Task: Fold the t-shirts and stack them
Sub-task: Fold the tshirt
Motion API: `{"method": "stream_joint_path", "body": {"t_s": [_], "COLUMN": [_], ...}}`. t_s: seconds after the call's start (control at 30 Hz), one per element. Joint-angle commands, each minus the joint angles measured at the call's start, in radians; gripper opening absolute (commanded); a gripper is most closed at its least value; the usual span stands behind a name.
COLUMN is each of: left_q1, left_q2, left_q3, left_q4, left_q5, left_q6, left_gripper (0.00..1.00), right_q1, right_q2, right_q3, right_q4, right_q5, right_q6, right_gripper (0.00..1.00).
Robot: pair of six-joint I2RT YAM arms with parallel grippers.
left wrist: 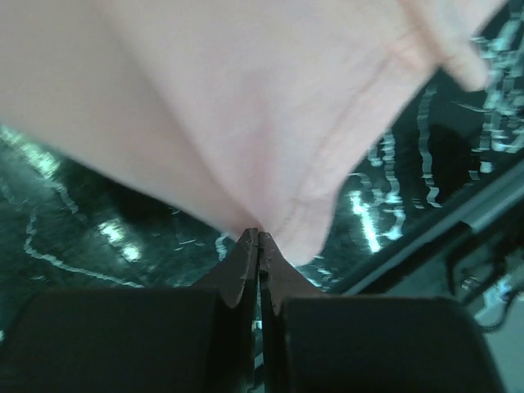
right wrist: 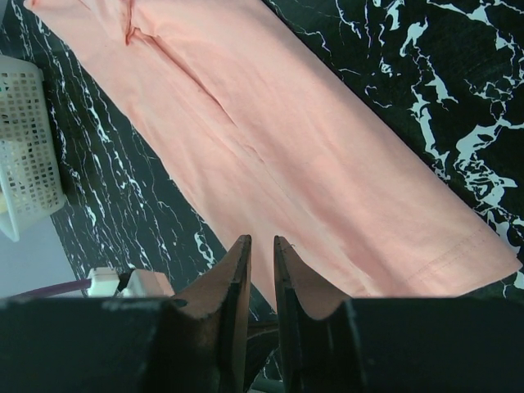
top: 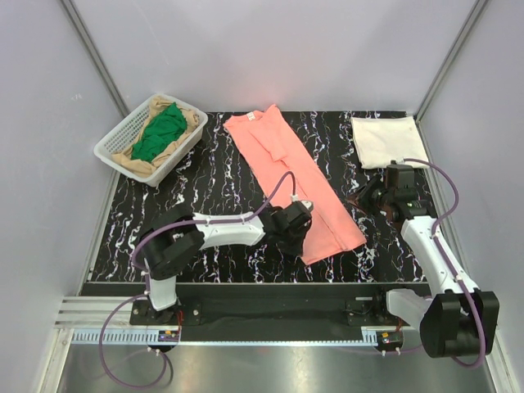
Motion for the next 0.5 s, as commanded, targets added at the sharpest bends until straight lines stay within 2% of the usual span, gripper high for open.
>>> {"method": "stream_joint_path", "body": {"t_s": [0.0,0.2,0.27,0.37,0.47], "left_q1": [0.006,0.006,0.004,-0.003,-0.008], "left_q2": [-0.036,-0.088,-0.156,-0.271,-0.332], "left_q3": [-0.061,-0.166,-0.19,-0.221,-0.198], "left_q4": [-0.006,-0.109,-0.13,-0.129,-0.095], "left_q5": [-0.071,-0.184,-0.215,-0.241,-0.231], "left_q6": [-0.03,-0.076,-0.099,-0.131,-0.204], "left_gripper": [0.01,0.01,0.01,0.2,0.33], "right_q1": [-0.001,-0.001,-0.001,-0.001,-0.001], "right_q2": [-0.001,0.083,0.106,0.108,0.08], "right_q3": [-0.011,0.008,0.009,0.006,0.002], "right_q4": [0.008,-0.036,-0.042,-0.046,-0.047], "right_q5": [-0.024,-0.047,-0.061,-0.065,-0.061], "right_q6": [0.012,-0.026,-0.037,-0.045,-0.042], "right_gripper": [0.24,0.24,0.25,0.25,0.25]}}
